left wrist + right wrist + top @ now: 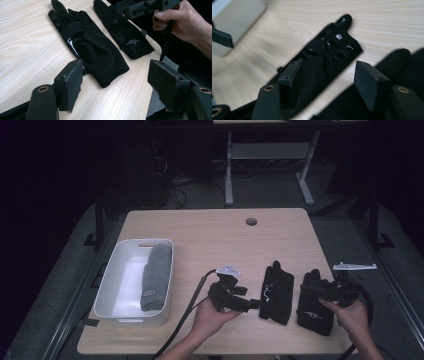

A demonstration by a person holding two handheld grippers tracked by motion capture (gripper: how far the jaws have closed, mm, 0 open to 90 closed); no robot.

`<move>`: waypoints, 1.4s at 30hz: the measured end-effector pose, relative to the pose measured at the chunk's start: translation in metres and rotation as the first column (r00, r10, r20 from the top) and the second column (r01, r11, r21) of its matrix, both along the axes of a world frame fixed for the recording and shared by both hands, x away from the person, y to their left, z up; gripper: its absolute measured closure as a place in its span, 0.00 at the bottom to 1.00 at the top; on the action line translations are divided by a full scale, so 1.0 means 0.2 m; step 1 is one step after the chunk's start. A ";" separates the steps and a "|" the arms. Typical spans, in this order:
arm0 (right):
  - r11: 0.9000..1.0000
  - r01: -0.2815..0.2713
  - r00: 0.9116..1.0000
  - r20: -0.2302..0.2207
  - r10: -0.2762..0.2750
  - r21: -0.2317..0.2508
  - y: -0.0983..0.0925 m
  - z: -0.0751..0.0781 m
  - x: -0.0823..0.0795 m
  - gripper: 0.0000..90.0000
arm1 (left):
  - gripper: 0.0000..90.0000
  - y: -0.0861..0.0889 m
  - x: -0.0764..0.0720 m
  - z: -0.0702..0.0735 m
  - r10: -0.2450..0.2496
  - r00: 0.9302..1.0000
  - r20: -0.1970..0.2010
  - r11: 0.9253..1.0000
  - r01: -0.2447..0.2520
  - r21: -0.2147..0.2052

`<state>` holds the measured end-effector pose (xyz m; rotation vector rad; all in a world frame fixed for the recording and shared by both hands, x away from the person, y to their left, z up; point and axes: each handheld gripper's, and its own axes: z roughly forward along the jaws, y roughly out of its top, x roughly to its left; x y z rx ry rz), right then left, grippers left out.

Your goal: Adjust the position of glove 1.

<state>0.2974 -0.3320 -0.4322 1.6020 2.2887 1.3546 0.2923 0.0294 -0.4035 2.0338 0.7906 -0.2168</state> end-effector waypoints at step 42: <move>0.926 -0.003 1.000 0.019 0.011 -0.377 0.01 -0.09 -0.08 0.84 | 0.30 -0.02 -0.01 -0.03 -0.007 1.000 -0.003 1.000 0.007 0.020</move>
